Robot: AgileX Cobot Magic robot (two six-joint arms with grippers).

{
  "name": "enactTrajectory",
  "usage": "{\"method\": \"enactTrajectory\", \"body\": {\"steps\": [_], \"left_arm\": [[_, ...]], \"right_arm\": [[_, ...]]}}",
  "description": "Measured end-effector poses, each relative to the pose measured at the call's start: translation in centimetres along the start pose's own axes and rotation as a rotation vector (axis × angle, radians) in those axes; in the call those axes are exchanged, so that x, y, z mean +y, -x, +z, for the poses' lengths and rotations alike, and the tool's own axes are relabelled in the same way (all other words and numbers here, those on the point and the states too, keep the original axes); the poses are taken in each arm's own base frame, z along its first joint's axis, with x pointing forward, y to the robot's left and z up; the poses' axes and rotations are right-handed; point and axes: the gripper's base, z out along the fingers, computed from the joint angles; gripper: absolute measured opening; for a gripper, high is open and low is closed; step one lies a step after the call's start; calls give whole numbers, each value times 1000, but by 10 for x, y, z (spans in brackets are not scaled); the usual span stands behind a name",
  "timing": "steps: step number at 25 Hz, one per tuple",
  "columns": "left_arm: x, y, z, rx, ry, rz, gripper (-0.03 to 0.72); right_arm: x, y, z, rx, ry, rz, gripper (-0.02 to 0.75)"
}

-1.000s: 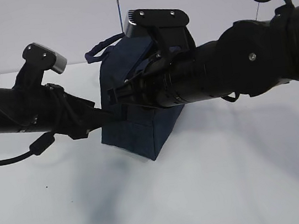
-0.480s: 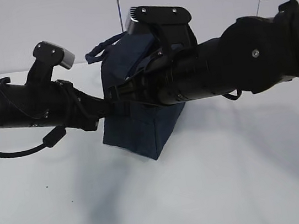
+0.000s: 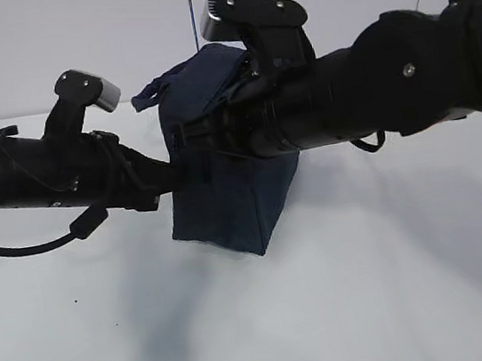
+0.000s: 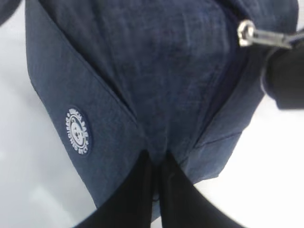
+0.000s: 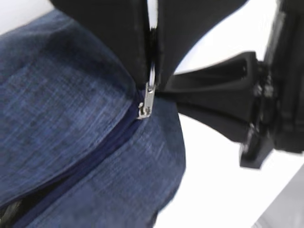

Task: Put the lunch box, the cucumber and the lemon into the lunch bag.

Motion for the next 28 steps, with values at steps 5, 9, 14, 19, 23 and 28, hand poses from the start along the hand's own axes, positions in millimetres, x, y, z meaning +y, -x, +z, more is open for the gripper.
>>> {"method": "enactTrajectory", "body": {"steps": [5,9,14,19,23,28], "left_arm": [[-1,-4,0,15,-7,-7,-10],[-2,-7,0,27,-10,-4,-11],[-2,-8,0,35,-14,5,-11],[-3,-8,0,35,-17,3,-11],[-4,-8,0,31,-27,1,-11],[-5,-7,0,29,-41,-3,-11]], "right_arm": [[3,16,-3,-28,11,6,17],[-1,28,-5,-61,6,15,17],[-12,47,-9,-126,-14,35,17],[-30,56,-12,-149,-54,61,17],[-43,60,-14,-158,-82,78,17],[-63,66,-16,-181,-125,105,17]]}}
